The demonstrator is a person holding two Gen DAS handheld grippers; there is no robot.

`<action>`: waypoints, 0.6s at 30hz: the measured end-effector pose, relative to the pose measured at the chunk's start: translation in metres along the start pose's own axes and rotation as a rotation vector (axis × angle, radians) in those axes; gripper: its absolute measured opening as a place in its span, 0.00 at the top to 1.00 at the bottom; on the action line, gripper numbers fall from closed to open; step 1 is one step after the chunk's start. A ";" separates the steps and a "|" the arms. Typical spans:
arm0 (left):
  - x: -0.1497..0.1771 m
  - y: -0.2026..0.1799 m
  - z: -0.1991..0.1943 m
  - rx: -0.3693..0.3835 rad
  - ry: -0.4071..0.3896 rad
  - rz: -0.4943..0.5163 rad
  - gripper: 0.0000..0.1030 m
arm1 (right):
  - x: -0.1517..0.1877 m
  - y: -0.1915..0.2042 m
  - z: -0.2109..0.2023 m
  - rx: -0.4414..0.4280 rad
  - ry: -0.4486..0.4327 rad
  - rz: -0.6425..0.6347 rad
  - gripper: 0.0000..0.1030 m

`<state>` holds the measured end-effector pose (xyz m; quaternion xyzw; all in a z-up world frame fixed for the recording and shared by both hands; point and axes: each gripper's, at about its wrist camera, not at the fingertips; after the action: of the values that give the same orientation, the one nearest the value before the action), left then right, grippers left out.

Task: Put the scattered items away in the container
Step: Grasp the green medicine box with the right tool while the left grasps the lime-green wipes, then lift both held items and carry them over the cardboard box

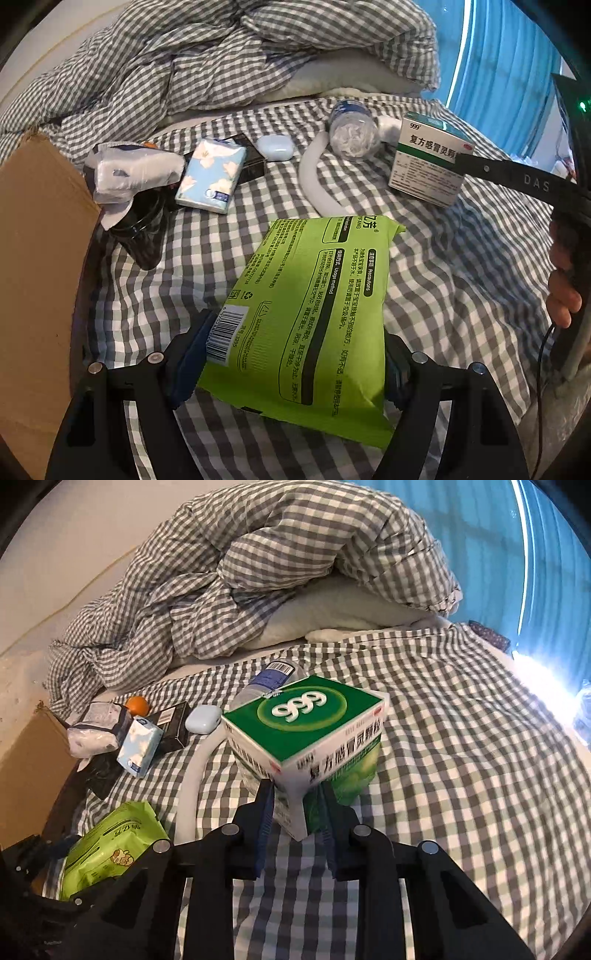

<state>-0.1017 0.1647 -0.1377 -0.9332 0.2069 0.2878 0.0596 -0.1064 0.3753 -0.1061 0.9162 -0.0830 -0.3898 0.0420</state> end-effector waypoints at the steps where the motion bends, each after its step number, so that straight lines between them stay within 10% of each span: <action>1: 0.000 -0.001 0.000 0.000 0.002 0.005 0.23 | 0.000 -0.001 0.000 0.005 0.009 0.001 0.53; 4: 0.001 -0.003 0.000 -0.006 0.006 0.017 0.23 | 0.001 -0.005 -0.003 -0.022 0.018 0.056 0.07; 9: 0.001 0.001 0.002 0.004 0.004 -0.007 0.23 | 0.002 -0.017 -0.006 -0.013 0.032 0.285 0.00; 18: 0.003 0.021 0.005 -0.043 -0.003 -0.028 0.23 | -0.002 0.028 0.038 0.312 0.033 0.385 0.00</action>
<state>-0.1108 0.1457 -0.1440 -0.9366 0.1876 0.2928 0.0440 -0.1389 0.3476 -0.1273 0.8852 -0.3145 -0.3420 -0.0249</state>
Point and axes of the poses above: each gripper's, at about its wrist camera, not at the fingertips, and z roughly the way its jaws point, y to its left, x to its underside, and after that the axes turned 1 degree about -z, right-handed
